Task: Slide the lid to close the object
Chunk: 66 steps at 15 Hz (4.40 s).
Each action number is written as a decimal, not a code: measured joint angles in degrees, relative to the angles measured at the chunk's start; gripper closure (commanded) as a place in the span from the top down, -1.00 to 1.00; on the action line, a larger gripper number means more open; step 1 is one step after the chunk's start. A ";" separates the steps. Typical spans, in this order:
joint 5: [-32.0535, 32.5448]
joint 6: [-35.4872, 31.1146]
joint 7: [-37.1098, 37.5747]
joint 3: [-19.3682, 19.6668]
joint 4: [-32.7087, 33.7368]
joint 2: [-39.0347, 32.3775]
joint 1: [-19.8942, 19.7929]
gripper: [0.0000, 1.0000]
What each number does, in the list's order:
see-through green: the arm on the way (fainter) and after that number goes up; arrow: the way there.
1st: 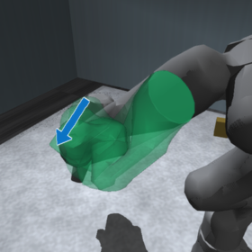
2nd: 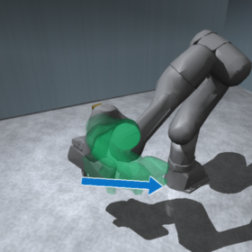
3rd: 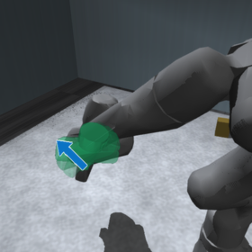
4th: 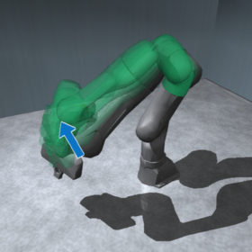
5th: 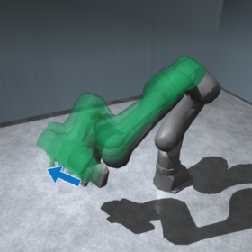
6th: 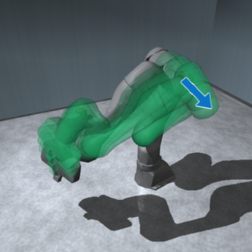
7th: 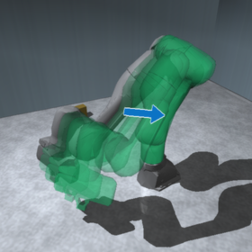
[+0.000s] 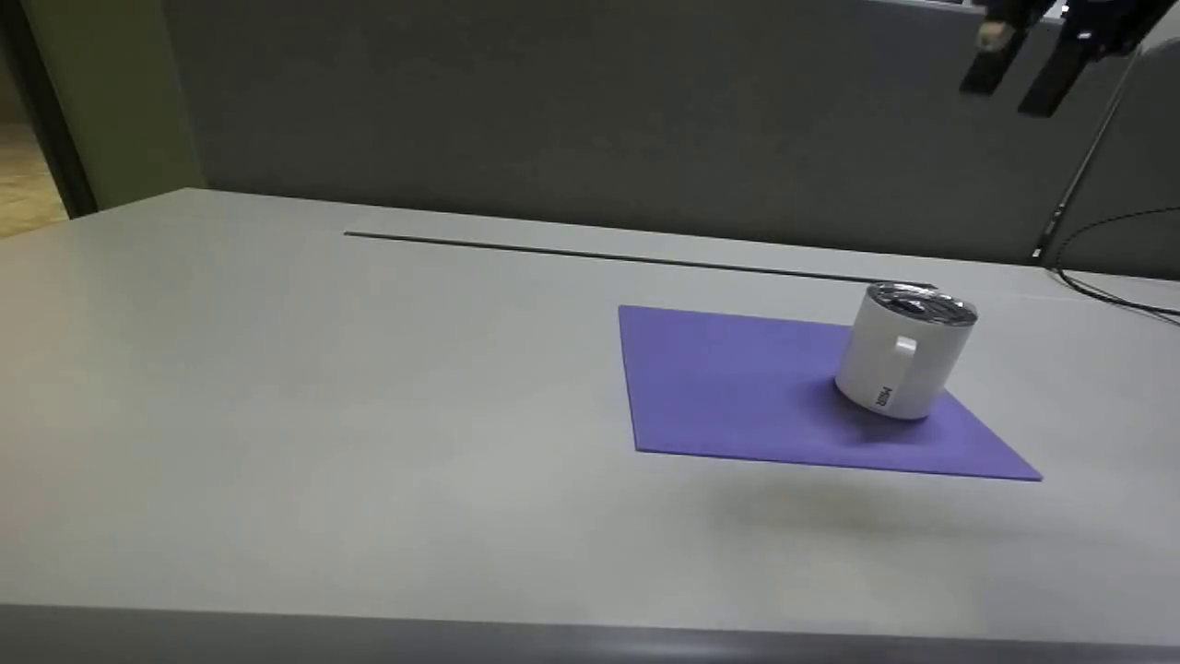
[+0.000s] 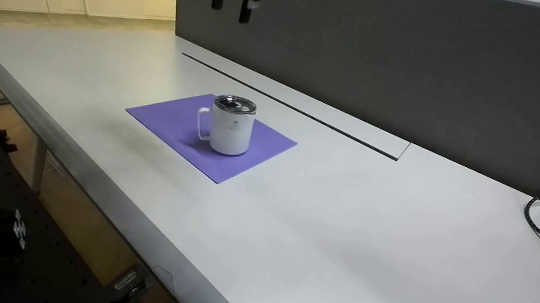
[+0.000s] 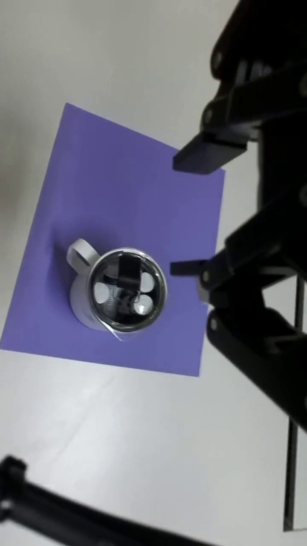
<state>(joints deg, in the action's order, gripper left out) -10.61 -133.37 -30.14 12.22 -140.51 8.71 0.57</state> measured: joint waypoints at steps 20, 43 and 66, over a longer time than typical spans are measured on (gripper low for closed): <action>-1.60 -23.25 -5.63 -7.10 -3.86 -18.61 -3.60 -1.00; -7.01 -27.64 -6.50 -14.27 -3.67 -19.49 -10.93 -1.00; -12.75 -29.84 -8.91 -16.41 -3.81 -20.77 -13.43 -1.00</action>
<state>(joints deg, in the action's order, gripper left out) -23.36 -163.22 -39.05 -4.19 -144.31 -12.06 -12.86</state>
